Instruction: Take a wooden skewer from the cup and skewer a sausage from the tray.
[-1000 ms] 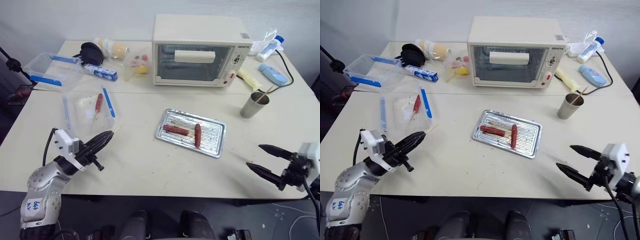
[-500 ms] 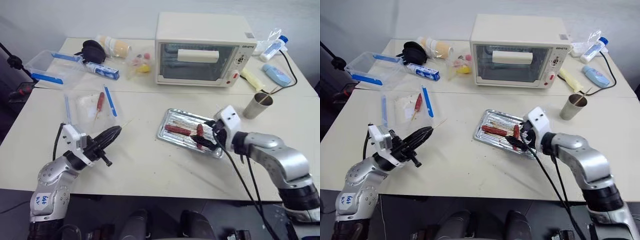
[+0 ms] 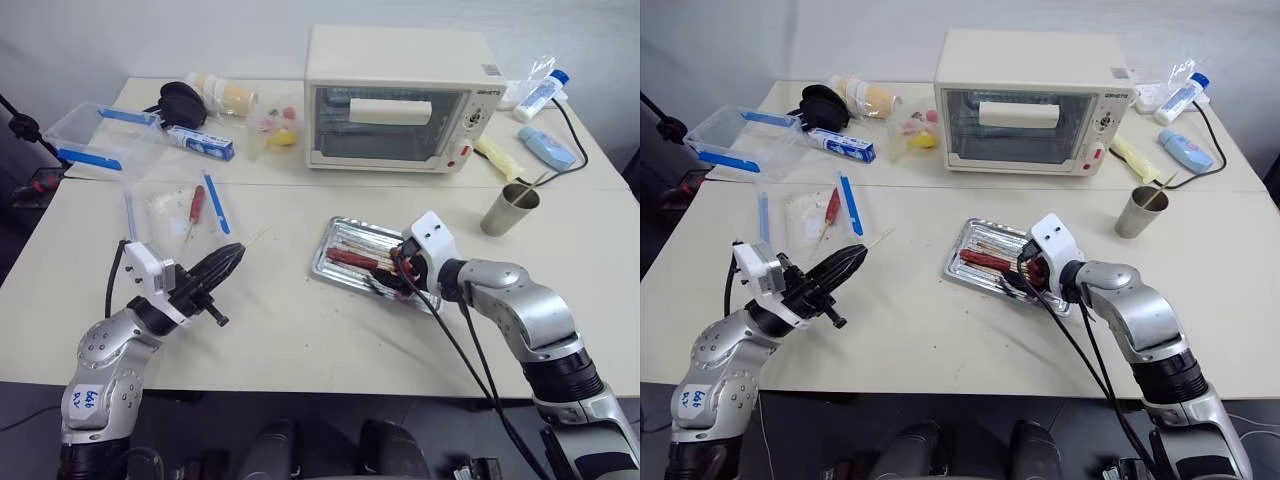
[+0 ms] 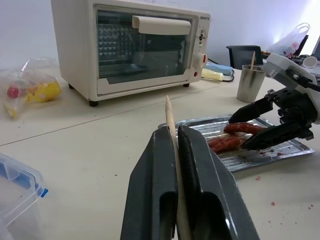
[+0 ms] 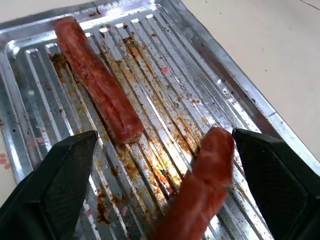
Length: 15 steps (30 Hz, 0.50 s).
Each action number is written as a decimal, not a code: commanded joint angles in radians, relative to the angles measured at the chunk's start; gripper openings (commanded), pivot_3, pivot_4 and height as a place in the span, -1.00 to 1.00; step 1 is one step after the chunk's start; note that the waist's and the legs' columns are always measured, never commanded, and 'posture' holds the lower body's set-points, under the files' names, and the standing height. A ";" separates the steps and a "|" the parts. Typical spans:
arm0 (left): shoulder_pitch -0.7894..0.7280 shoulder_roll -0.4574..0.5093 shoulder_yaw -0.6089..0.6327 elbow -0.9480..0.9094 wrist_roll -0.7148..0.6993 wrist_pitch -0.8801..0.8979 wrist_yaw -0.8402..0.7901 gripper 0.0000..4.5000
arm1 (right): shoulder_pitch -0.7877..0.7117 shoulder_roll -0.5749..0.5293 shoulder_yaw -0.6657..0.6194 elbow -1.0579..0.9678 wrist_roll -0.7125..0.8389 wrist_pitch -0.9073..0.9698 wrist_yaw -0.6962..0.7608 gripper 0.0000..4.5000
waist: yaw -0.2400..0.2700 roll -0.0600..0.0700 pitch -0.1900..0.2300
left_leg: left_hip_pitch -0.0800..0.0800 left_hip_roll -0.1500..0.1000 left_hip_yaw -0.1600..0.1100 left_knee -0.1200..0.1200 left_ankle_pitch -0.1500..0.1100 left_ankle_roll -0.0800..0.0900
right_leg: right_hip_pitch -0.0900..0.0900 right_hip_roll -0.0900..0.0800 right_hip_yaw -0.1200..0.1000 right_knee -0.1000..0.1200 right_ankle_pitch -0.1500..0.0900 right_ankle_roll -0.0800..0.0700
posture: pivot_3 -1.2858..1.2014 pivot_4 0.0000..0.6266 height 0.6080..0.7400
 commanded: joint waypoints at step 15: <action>-0.018 -0.002 -0.005 -0.021 -0.003 -0.017 -0.002 -1.00 | 0.020 -0.081 -0.038 0.013 -0.008 -0.043 0.140 0.99 | 0.002 0.000 0.000 | 0.000 0.000 0.000 0.000 0.000 0.000 | 0.000 0.000 0.000 0.000 0.000 0.000 | 0.03 -0.52 1.00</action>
